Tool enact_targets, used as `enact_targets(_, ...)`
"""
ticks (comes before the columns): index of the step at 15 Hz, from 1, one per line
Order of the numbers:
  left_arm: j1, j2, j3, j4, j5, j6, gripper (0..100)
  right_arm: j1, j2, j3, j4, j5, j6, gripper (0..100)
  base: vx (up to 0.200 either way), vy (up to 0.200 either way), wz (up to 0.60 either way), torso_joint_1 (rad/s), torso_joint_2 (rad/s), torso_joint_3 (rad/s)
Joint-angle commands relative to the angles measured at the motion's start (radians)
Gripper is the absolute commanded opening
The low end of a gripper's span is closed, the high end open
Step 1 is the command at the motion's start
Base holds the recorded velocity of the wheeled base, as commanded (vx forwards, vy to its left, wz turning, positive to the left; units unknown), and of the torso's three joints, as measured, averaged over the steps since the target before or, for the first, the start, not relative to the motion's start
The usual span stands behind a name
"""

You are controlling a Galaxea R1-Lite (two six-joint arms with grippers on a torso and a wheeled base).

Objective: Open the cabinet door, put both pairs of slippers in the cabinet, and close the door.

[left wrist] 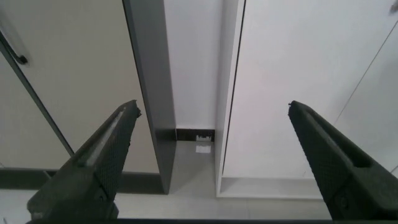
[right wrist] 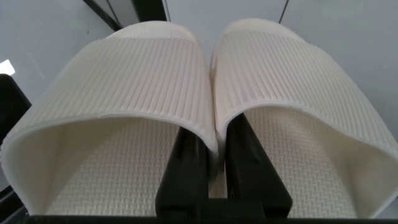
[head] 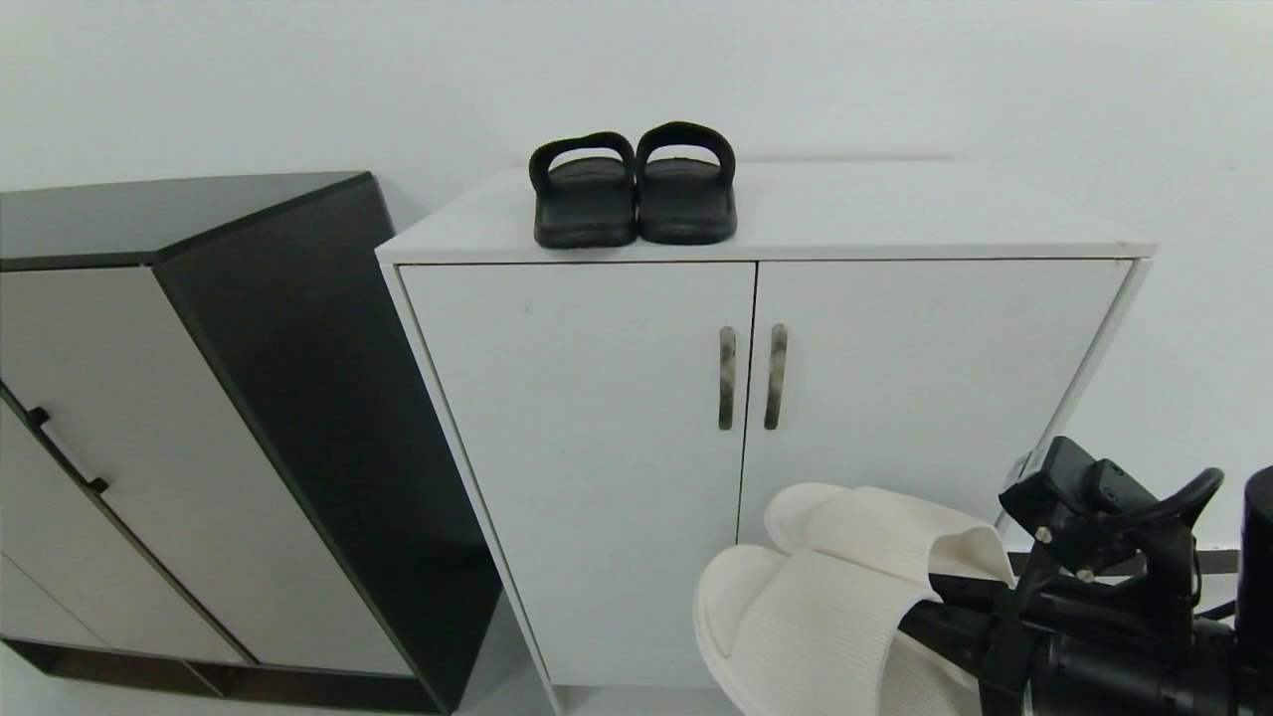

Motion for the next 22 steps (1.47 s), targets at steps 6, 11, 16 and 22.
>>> enact_targets(6, -0.001, 0.012, -0.002, 0.006, -0.021, 0.033, 100, 0.000, 0.003, 0.011, -0.037, -0.001, -0.007, 0, 0.000, 0.000, 0.00, -0.058, 0.44, 0.387)
enact_targets(11, -0.003, 0.343, -0.265, -0.017, -0.087, 0.044, 100, 0.000, 0.002, 0.017, -0.039, -0.001, -0.007, 0, 0.000, 0.000, 0.00, -0.003, 0.12, 0.111)
enact_targets(16, -0.036, 0.748, -0.350, -0.184, -0.449, 0.041, 100, 0.000, 0.000, 0.019, -0.039, -0.001, -0.007, 0, 0.000, 0.000, 0.00, 0.000, 0.00, 0.000)
enact_targets(22, -0.555, 1.052, -0.476, -0.393, -0.316, 0.034, 100, 0.000, 0.003, 0.032, -0.039, -0.001, -0.007, 0, 0.000, 0.000, 0.00, 0.000, 0.00, 0.000)
